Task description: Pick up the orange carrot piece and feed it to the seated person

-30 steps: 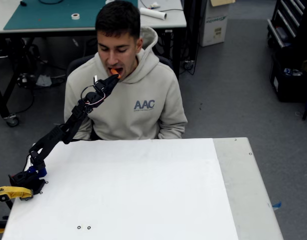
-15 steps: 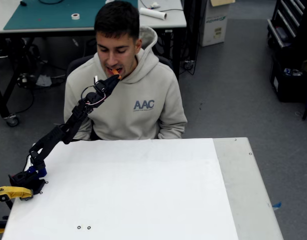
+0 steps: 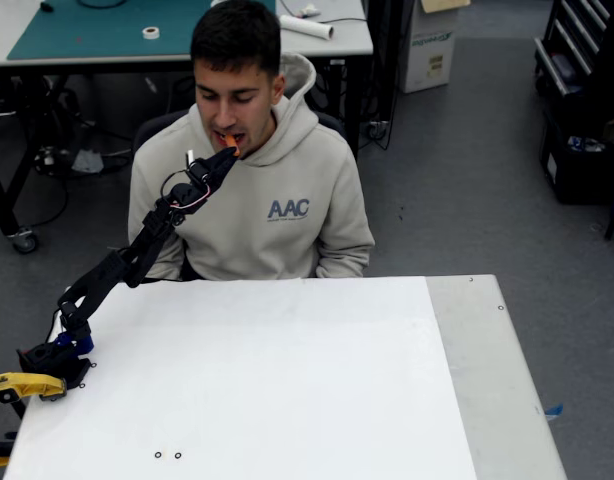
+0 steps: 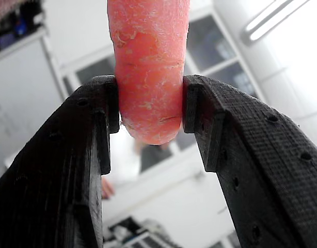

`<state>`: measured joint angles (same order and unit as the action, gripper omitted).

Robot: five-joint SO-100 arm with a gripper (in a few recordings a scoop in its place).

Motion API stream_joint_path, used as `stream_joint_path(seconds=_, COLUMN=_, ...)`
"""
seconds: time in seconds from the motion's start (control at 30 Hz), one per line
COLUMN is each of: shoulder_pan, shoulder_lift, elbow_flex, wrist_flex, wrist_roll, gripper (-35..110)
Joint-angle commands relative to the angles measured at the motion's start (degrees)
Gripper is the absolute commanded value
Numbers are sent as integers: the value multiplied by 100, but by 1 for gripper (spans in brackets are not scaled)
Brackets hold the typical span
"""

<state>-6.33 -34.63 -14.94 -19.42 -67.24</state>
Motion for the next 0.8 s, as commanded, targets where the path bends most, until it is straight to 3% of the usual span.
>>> stream_joint_path(seconds=0.0, shoulder_pan=-105, shoulder_lift=-255, elbow_flex=-352, wrist_flex=88, wrist_roll=-26, gripper=-1)
stream_joint_path(seconds=0.47, shoulder_pan=-105, shoulder_lift=-272, elbow_flex=-422, wrist_flex=97, wrist_roll=-26, gripper=21)
stream_joint_path(seconds=0.77, shoulder_pan=-255, shoulder_lift=-272, elbow_flex=-422, wrist_flex=97, wrist_roll=-26, gripper=21)
